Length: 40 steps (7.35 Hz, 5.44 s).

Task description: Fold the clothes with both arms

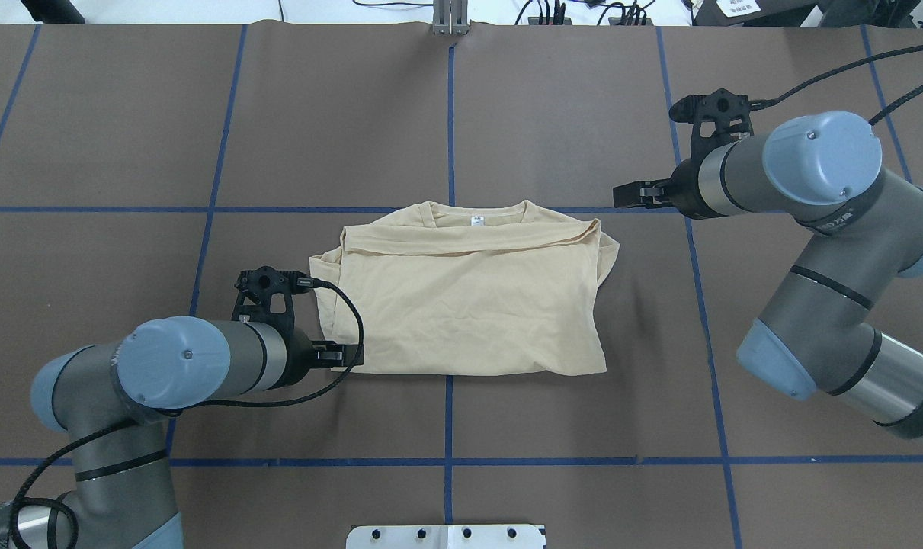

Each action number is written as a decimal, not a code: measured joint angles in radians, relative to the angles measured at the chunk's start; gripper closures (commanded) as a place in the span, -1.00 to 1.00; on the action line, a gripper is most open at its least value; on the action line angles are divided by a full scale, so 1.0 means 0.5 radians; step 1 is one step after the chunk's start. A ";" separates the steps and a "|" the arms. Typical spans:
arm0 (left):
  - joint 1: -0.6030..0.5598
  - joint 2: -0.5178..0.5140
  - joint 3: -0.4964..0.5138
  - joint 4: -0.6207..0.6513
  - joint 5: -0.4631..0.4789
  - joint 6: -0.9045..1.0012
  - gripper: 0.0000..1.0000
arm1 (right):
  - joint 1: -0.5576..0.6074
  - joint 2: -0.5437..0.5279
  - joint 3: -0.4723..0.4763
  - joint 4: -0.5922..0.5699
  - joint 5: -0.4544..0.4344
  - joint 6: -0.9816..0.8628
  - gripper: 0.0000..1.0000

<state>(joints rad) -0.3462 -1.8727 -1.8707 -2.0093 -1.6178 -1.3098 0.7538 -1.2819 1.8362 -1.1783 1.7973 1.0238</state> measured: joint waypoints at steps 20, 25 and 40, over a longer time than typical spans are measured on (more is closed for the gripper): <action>-1.025 -1.123 1.839 -0.476 -0.012 1.072 -1.00 | -0.050 0.030 -0.014 -0.006 -0.022 0.016 -1.00; -1.098 -0.620 1.249 -0.626 -0.328 1.268 -1.00 | -0.300 0.683 -0.406 -0.267 -0.265 0.474 -0.99; -1.078 -0.464 1.029 -0.626 -0.339 1.245 -1.00 | -0.620 1.107 -1.038 -0.285 -0.714 0.781 0.29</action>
<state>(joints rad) -0.8851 -2.1046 -1.3560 -2.3225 -1.7871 -0.6872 0.4437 -0.7282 1.3170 -1.3208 1.4403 1.4141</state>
